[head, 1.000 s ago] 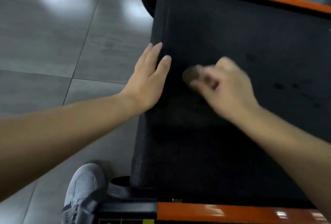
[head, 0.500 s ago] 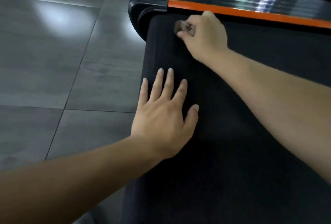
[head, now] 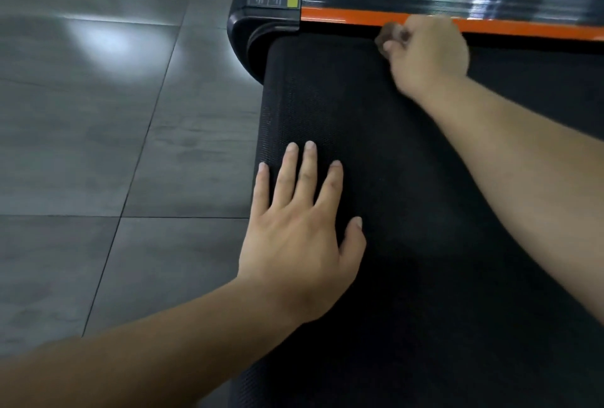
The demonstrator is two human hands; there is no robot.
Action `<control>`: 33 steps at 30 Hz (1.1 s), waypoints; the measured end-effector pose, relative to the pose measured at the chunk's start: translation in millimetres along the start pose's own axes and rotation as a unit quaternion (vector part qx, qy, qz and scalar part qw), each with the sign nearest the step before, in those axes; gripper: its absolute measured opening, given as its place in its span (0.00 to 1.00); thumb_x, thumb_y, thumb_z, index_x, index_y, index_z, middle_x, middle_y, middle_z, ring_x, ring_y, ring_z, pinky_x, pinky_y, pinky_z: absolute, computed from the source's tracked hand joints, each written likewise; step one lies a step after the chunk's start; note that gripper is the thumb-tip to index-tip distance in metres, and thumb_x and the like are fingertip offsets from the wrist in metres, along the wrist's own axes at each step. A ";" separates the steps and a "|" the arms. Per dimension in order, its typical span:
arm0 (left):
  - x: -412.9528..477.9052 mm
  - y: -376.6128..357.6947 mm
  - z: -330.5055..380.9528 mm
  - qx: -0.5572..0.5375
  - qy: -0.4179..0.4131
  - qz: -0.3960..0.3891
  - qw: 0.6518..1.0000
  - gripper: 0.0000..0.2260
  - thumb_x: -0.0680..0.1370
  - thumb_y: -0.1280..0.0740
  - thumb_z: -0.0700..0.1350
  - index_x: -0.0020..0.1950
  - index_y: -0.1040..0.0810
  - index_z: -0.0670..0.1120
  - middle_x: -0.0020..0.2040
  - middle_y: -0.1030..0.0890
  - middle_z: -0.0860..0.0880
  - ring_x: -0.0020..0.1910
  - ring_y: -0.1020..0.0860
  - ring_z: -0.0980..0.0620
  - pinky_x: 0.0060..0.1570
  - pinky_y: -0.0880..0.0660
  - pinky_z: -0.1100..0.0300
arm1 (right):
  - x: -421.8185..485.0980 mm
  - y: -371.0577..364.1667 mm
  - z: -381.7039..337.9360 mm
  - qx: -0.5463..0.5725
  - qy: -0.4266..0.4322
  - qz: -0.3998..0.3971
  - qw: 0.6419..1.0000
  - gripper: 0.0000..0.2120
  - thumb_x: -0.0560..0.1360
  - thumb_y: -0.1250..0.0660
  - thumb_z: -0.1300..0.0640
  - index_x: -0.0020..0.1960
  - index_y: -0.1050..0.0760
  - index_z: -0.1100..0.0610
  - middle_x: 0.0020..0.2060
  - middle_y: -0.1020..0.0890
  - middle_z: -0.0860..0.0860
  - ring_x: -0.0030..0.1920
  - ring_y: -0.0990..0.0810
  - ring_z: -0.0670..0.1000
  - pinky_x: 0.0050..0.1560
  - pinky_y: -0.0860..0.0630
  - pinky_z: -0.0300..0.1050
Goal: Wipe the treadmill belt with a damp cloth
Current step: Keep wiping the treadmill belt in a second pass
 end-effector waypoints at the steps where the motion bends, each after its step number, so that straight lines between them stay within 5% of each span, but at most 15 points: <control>1: 0.0 0.0 0.0 0.002 0.001 0.000 1.000 0.32 0.80 0.50 0.61 0.82 0.41 0.48 0.84 0.48 0.44 0.83 0.57 0.47 0.79 0.54 0.40 | -9.7 -3.8 -13.1 -0.001 0.044 -0.003 0.999 0.13 0.80 0.36 0.47 0.55 0.22 0.55 0.54 0.23 0.56 0.51 0.23 0.56 0.45 0.33 0.46; 4: 0.9 0.0 0.3 0.005 0.005 -0.006 1.000 0.33 0.80 0.51 0.61 0.83 0.43 0.49 0.84 0.50 0.44 0.83 0.59 0.47 0.80 0.56 0.41 | -26.3 -5.5 -25.1 0.022 0.127 -0.057 0.990 0.12 0.79 0.35 0.46 0.54 0.22 0.54 0.50 0.26 0.53 0.47 0.28 0.53 0.44 0.34 0.47; 8: 1.9 0.9 0.3 0.005 0.005 -0.010 1.000 0.33 0.80 0.51 0.62 0.83 0.45 0.50 0.84 0.52 0.45 0.82 0.61 0.48 0.80 0.58 0.42 | 3.5 6.8 17.6 0.009 -0.034 -0.021 0.999 0.13 0.79 0.35 0.45 0.54 0.22 0.53 0.53 0.21 0.56 0.52 0.22 0.57 0.48 0.29 0.48; 13: 0.9 1.4 0.4 0.001 0.011 -0.018 1.000 0.33 0.80 0.51 0.62 0.83 0.46 0.51 0.84 0.54 0.46 0.82 0.62 0.49 0.80 0.59 0.43 | -41.8 4.8 -8.2 0.034 0.104 -0.065 0.992 0.11 0.77 0.33 0.43 0.50 0.23 0.51 0.46 0.24 0.53 0.45 0.25 0.55 0.42 0.32 0.47; 16: 1.6 0.5 0.0 0.004 0.011 -0.020 1.000 0.33 0.80 0.52 0.62 0.83 0.46 0.51 0.84 0.54 0.47 0.82 0.62 0.50 0.80 0.60 0.44 | -22.3 23.3 40.6 0.027 -0.053 -0.017 0.998 0.14 0.77 0.34 0.43 0.52 0.22 0.53 0.48 0.20 0.54 0.51 0.20 0.60 0.44 0.30 0.48; 21: 1.6 1.0 -0.6 0.003 0.016 -0.013 1.000 0.33 0.79 0.52 0.63 0.83 0.44 0.51 0.84 0.52 0.46 0.82 0.60 0.49 0.80 0.59 0.44 | -85.0 17.8 -7.1 0.011 0.134 -0.071 0.988 0.13 0.77 0.35 0.42 0.51 0.24 0.52 0.46 0.25 0.53 0.43 0.25 0.55 0.39 0.30 0.48; 25: 1.6 1.3 0.2 0.001 0.019 -0.016 1.000 0.33 0.79 0.52 0.63 0.83 0.45 0.52 0.84 0.53 0.47 0.82 0.60 0.49 0.80 0.60 0.45 | -57.2 37.9 31.2 -0.029 -0.035 -0.030 0.999 0.14 0.78 0.36 0.41 0.53 0.23 0.51 0.51 0.20 0.55 0.51 0.21 0.60 0.44 0.27 0.50; 30: 2.0 1.2 -0.6 0.004 0.021 -0.016 1.000 0.33 0.79 0.52 0.63 0.82 0.44 0.51 0.84 0.51 0.46 0.82 0.59 0.49 0.80 0.58 0.44 | -123.7 31.3 -36.6 -0.043 0.173 -0.042 0.983 0.20 0.80 0.42 0.36 0.50 0.25 0.52 0.42 0.26 0.52 0.37 0.26 0.53 0.31 0.38 0.42; 33: 2.6 0.5 -0.8 0.003 0.021 -0.018 1.000 0.33 0.79 0.52 0.63 0.83 0.44 0.51 0.84 0.52 0.46 0.82 0.59 0.49 0.80 0.58 0.44 | -92.9 44.0 8.0 -0.092 0.086 -0.028 0.992 0.19 0.80 0.42 0.38 0.52 0.24 0.53 0.44 0.25 0.54 0.40 0.26 0.55 0.34 0.36 0.44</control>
Point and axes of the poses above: each hand's wrist, its own x-axis towards the middle knuckle, its own y-axis out of the back of the hand, z = x × y, the point moved 7 cm from there along x, towards the middle knuckle
